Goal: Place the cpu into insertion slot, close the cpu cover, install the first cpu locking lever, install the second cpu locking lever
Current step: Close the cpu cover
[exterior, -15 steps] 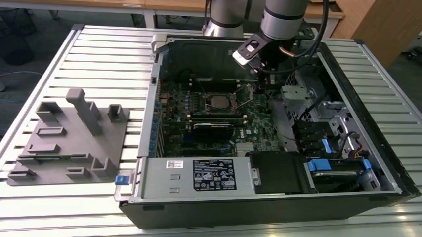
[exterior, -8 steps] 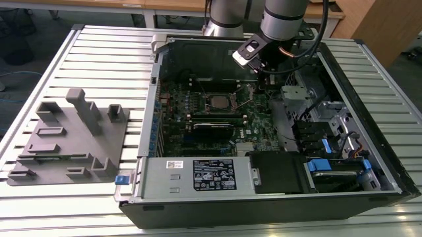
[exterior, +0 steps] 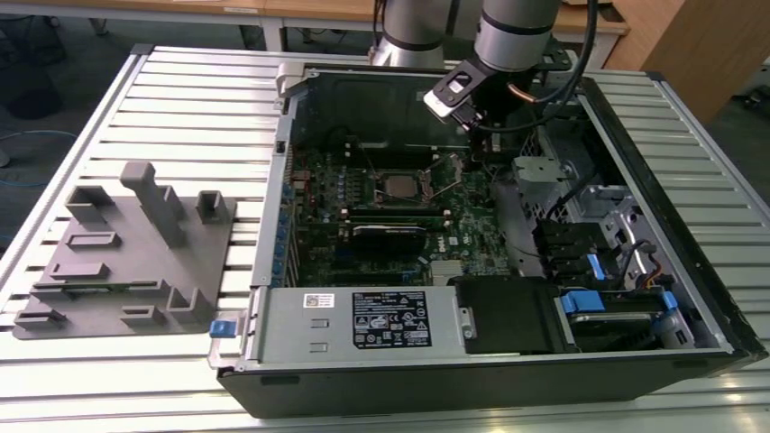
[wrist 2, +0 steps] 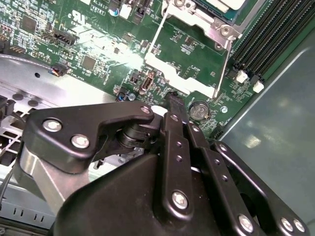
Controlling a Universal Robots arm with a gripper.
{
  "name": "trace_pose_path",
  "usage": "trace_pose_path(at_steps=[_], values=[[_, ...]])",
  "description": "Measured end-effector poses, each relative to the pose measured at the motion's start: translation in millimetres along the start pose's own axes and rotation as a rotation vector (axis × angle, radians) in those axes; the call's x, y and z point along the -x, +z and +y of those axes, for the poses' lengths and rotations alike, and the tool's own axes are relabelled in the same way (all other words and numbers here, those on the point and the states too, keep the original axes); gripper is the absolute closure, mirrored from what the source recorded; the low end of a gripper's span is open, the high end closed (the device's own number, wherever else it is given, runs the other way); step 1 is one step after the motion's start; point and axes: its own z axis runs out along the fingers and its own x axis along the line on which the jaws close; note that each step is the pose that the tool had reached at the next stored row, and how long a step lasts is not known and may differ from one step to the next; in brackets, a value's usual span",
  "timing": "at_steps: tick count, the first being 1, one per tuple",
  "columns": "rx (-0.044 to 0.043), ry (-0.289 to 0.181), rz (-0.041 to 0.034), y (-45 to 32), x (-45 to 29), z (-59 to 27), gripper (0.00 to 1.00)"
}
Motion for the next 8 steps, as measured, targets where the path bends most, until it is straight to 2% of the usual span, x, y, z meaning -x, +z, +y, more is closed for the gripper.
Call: trace_pose_path(at_steps=[8], values=[[-0.0001, 0.0, -0.0002, 0.6, -0.4, -4.5, 0.9]])
